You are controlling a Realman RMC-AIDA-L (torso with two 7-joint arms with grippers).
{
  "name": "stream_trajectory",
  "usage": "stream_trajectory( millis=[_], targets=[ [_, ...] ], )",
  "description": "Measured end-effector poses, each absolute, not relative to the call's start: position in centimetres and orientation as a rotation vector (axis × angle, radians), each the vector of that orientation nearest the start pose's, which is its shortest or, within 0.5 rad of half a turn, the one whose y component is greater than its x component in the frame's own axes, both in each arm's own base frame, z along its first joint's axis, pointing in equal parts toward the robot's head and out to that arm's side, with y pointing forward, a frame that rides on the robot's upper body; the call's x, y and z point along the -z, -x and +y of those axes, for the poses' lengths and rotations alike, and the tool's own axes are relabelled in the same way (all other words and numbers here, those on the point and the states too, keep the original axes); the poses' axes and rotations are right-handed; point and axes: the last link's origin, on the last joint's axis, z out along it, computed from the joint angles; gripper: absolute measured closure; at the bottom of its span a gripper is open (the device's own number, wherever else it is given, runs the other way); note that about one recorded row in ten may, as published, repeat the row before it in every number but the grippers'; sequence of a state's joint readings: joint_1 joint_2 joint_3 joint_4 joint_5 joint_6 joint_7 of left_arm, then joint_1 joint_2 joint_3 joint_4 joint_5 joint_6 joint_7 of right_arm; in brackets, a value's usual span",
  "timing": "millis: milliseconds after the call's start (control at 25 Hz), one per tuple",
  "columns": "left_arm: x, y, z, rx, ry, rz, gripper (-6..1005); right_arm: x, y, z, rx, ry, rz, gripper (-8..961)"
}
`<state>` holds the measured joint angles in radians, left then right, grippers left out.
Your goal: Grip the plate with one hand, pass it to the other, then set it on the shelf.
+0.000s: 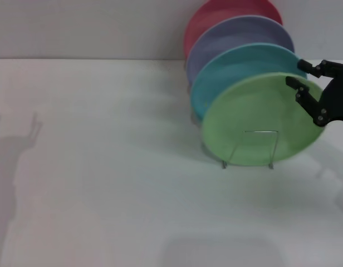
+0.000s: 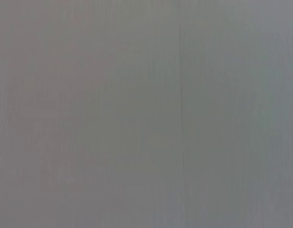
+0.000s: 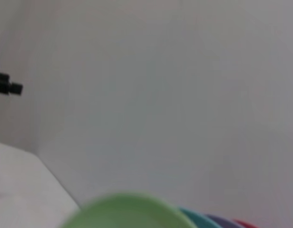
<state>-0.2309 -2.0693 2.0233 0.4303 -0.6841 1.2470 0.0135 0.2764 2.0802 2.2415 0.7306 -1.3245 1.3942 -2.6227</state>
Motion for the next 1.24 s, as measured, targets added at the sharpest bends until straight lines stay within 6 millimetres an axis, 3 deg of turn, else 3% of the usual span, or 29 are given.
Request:
stream_trajectory(
  millis=[280,560,800,960,1240],
  targets=[
    [-1.9,32.5,30.3,0.753,1.372,-0.428,153,-5.5,-28.3,30.5,-0.721,2.096,-0.204,573],
    [-1.9,32.5,30.2,0.751,1.369,-0.429,153,-8.6,-28.1,27.9,-0.936,1.893,-0.206,335],
    [-2.1,33.2,29.8,0.723,1.358,-0.424,153,-12.5,-32.7,24.9,-1.005,1.431,0.042,183],
    [-2.1,33.5,29.6,0.708,1.359,-0.426,153,-13.5,-36.5,23.1,-0.946,1.155,0.201,130],
    [-2.1,33.9,29.6,0.69,1.363,-0.426,153,-12.7,-38.6,22.8,-0.827,1.074,0.301,130]
  ],
)
